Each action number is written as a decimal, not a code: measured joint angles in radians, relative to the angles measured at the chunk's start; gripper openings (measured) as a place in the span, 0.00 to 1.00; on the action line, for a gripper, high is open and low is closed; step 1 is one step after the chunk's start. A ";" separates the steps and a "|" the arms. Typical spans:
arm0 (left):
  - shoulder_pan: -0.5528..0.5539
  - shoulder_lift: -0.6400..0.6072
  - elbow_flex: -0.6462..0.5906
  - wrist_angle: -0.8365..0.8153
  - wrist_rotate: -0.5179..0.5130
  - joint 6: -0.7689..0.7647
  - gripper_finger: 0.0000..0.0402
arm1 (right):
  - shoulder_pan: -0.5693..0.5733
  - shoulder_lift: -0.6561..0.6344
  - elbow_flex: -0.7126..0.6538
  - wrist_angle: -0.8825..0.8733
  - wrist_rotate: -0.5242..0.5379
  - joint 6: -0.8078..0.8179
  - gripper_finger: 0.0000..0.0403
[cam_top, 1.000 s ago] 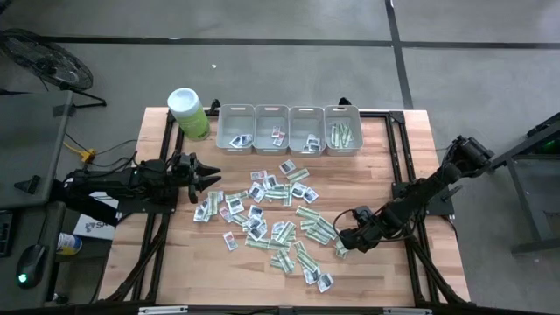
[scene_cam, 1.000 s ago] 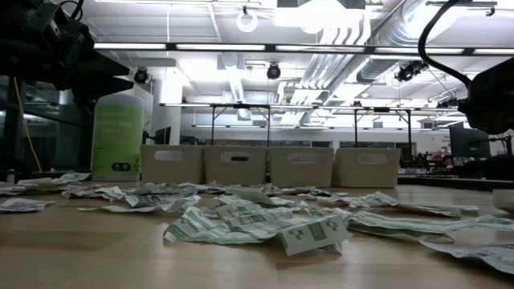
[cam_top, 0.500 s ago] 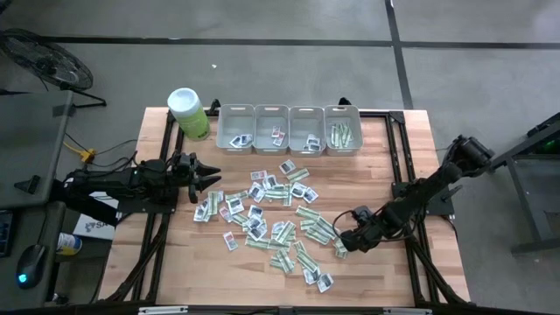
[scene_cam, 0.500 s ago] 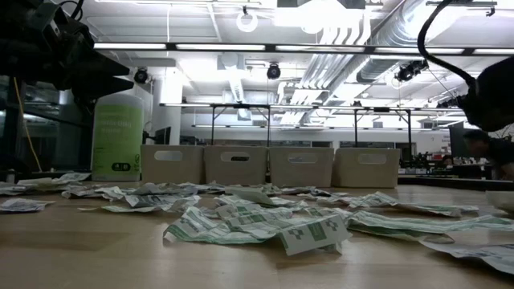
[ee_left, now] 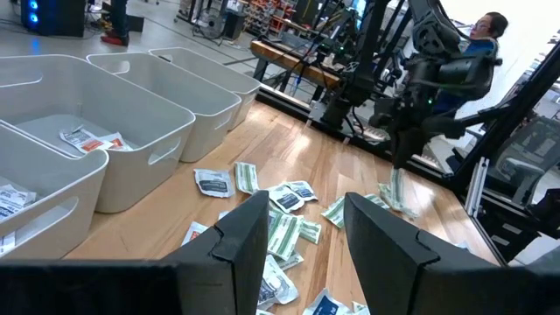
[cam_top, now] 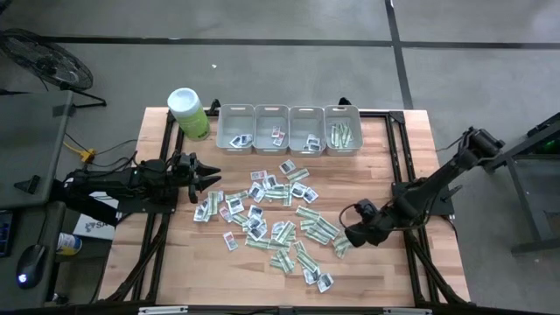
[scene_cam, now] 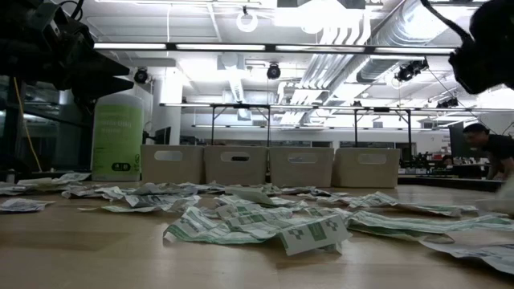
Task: Pick & Place First Aid Supplies
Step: Put the bandage into the right gray bin
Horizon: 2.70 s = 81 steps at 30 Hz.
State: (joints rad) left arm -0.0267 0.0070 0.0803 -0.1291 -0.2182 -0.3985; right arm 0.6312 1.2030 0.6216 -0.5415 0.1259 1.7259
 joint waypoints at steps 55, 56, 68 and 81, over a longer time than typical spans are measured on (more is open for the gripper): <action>0.000 0.000 0.000 0.000 0.000 0.000 0.37 | -0.997 -0.135 -0.153 0.491 0.722 -1.156 0.00; 0.000 0.000 0.000 0.000 0.000 0.000 0.37 | -1.013 -0.135 -0.171 0.527 0.716 -1.158 0.00; 0.000 0.000 0.000 0.000 0.000 0.000 0.37 | -1.097 -0.135 -0.277 0.639 0.536 -1.170 0.06; 0.000 0.000 0.000 0.000 0.000 0.000 0.37 | -1.096 -0.194 -0.218 0.666 0.225 -1.177 0.37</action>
State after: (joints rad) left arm -0.0265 0.0069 0.0799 -0.1291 -0.2182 -0.3983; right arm -0.4644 1.0085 0.4035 0.1247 0.3505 0.5484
